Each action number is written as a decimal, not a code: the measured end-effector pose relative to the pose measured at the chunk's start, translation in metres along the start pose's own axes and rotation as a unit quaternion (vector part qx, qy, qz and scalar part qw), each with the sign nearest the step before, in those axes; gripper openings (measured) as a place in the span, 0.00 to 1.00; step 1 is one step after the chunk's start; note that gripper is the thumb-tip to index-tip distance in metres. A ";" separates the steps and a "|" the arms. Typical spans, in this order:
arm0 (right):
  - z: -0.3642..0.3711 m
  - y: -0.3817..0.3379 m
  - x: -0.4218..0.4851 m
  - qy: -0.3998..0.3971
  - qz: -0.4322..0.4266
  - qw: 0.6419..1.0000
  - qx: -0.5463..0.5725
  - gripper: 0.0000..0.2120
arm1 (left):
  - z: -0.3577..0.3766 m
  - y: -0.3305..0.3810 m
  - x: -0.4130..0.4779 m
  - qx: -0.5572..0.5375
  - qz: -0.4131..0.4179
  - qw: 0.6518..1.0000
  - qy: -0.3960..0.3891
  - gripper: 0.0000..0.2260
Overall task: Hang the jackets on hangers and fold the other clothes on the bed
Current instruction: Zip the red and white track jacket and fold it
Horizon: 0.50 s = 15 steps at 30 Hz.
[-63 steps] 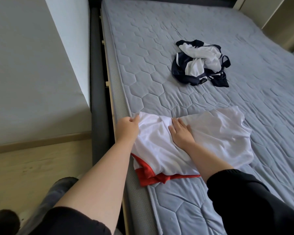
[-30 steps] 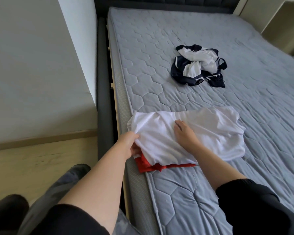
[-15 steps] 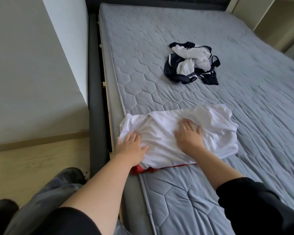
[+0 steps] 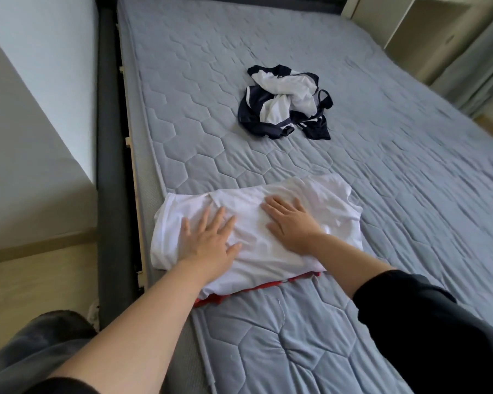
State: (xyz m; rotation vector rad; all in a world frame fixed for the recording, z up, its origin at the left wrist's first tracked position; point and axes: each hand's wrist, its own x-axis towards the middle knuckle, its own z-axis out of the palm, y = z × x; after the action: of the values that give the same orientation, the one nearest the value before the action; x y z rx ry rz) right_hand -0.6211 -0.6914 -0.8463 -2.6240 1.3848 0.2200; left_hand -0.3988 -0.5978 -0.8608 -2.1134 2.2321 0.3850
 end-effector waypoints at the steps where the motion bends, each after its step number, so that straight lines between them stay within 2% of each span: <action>1: -0.003 0.018 0.001 0.001 0.032 0.999 -0.013 0.27 | 0.003 -0.003 0.001 0.005 -0.011 1.000 -0.018 0.29; 4: -0.010 0.071 0.000 -0.013 0.202 0.979 0.011 0.27 | 0.006 -0.007 0.002 -0.007 -0.021 0.999 -0.031 0.28; 7: -0.003 0.096 -0.006 -0.060 0.371 0.919 0.121 0.28 | 0.007 -0.006 0.001 -0.016 -0.019 0.999 -0.027 0.29; 9: -0.001 0.096 -0.006 -0.047 0.431 0.885 0.169 0.29 | 0.009 -0.006 0.001 -0.019 -0.021 0.999 -0.027 0.29; 12: -0.011 0.075 0.001 0.049 0.425 0.896 0.122 0.29 | 0.011 -0.007 0.002 -0.021 -0.021 0.999 -0.029 0.29; 15: -0.017 0.020 0.008 0.143 0.308 0.936 0.097 0.27 | 0.013 -0.007 0.003 -0.025 -0.021 0.999 -0.024 0.29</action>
State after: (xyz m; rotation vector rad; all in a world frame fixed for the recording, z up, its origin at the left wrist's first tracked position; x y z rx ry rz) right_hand -0.6321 -0.7127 -0.8334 -2.0464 2.1731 -0.2276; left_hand -0.3943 -0.5978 -0.8753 -2.1481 2.1706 0.4884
